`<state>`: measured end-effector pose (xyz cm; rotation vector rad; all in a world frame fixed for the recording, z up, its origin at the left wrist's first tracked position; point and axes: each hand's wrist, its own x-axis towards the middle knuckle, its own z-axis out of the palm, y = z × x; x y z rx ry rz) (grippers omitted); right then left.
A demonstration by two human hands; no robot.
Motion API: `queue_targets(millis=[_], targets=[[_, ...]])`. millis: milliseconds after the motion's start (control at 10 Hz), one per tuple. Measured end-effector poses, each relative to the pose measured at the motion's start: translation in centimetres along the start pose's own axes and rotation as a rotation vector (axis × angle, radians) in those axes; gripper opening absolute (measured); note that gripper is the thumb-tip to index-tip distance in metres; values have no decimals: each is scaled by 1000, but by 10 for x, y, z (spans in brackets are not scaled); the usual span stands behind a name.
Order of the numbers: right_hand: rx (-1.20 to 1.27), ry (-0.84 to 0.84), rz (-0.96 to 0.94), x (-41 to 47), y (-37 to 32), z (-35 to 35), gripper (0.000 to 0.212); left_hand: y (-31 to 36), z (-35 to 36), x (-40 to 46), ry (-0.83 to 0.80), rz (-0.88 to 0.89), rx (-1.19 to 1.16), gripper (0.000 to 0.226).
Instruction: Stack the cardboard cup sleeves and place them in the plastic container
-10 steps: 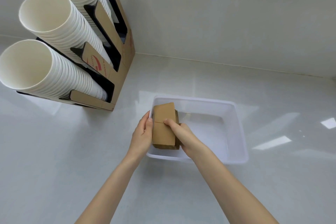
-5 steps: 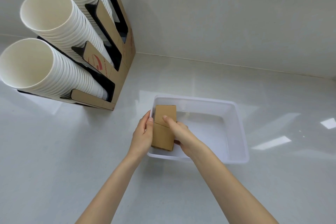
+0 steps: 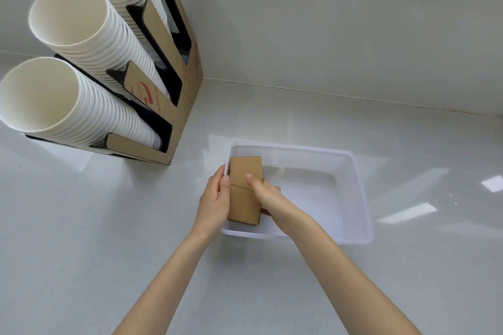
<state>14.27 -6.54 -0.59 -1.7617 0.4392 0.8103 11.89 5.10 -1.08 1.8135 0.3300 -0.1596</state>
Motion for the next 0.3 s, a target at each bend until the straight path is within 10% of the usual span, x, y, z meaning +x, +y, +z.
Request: queue_targets(millis=[300], targets=[[-1, -75, -57, -24, -5, -23, 52, 11, -12, 9, -57, -10, 138, 44]])
